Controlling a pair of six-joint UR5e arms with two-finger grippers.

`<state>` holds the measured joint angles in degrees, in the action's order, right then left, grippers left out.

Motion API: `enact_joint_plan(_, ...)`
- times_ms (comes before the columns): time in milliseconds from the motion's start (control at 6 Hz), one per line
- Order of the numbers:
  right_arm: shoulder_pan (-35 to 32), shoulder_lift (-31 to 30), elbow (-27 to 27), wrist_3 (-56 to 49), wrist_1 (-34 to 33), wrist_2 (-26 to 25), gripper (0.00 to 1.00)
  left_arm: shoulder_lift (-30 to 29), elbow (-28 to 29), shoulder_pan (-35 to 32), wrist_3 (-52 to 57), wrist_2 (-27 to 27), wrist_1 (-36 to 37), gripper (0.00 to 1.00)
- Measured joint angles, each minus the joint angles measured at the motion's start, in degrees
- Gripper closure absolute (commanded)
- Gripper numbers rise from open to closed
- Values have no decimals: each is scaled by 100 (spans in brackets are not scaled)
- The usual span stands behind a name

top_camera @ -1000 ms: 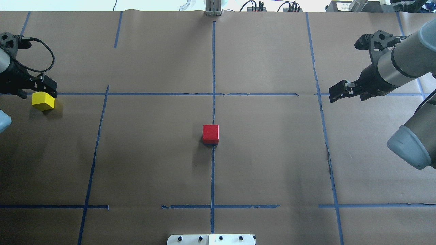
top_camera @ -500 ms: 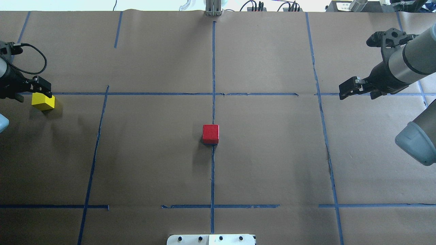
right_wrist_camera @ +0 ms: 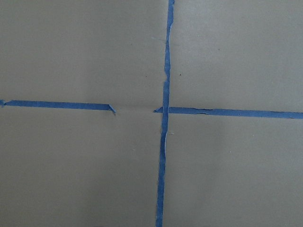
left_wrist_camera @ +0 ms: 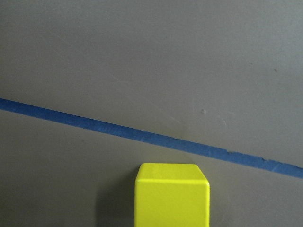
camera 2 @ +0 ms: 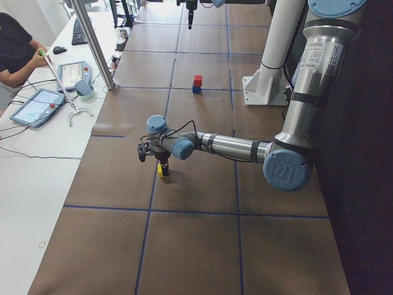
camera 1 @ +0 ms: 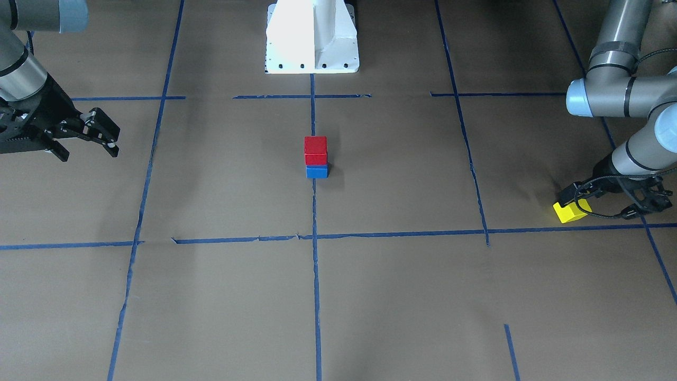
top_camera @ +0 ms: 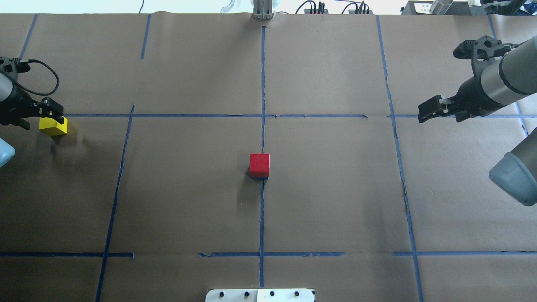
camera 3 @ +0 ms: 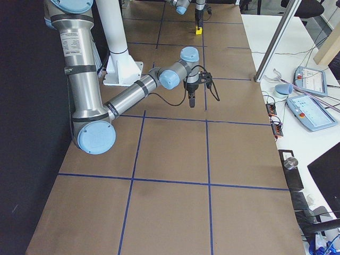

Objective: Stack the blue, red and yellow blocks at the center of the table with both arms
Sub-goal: 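Lower the left gripper onto the yellow block and close it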

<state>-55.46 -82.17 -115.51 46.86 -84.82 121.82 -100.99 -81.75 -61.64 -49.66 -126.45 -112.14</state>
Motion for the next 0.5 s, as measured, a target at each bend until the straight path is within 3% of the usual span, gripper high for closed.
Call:
enact_joint_plan(333, 6, -81, 58, 18, 232, 0, 0, -95, 205, 8, 6, 8, -59, 10)
enact_joint_plan(500, 8, -86, 61, 23, 249, 0, 0, -117, 299, 10, 8, 13, -125, 24)
